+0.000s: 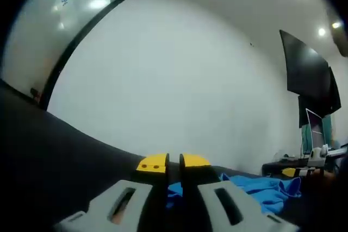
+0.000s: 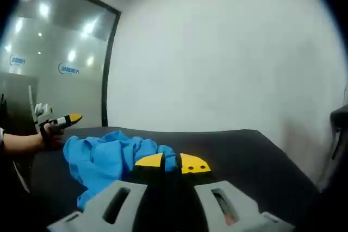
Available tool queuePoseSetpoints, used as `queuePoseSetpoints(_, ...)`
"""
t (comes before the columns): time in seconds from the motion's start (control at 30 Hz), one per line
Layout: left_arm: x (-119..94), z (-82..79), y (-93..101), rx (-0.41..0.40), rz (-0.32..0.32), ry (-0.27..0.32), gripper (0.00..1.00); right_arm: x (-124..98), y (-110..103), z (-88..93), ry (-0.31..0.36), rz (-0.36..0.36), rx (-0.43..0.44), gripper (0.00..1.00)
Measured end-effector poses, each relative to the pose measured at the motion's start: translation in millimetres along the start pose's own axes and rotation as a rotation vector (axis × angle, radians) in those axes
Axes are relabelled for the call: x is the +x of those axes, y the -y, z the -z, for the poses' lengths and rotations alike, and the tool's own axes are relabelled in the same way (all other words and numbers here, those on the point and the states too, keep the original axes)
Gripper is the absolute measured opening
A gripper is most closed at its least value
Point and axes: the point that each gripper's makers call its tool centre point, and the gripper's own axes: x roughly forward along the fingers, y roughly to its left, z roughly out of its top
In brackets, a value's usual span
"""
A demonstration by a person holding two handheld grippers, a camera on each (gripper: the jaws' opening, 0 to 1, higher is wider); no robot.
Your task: Spread out the cloth and fold it
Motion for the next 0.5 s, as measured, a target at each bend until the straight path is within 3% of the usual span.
queuePoseSetpoints(0.5,-0.3,1.0,2.3,0.008,0.005,-0.004,0.1,-0.2,-0.2,0.1,0.0,0.0,-0.003,0.07)
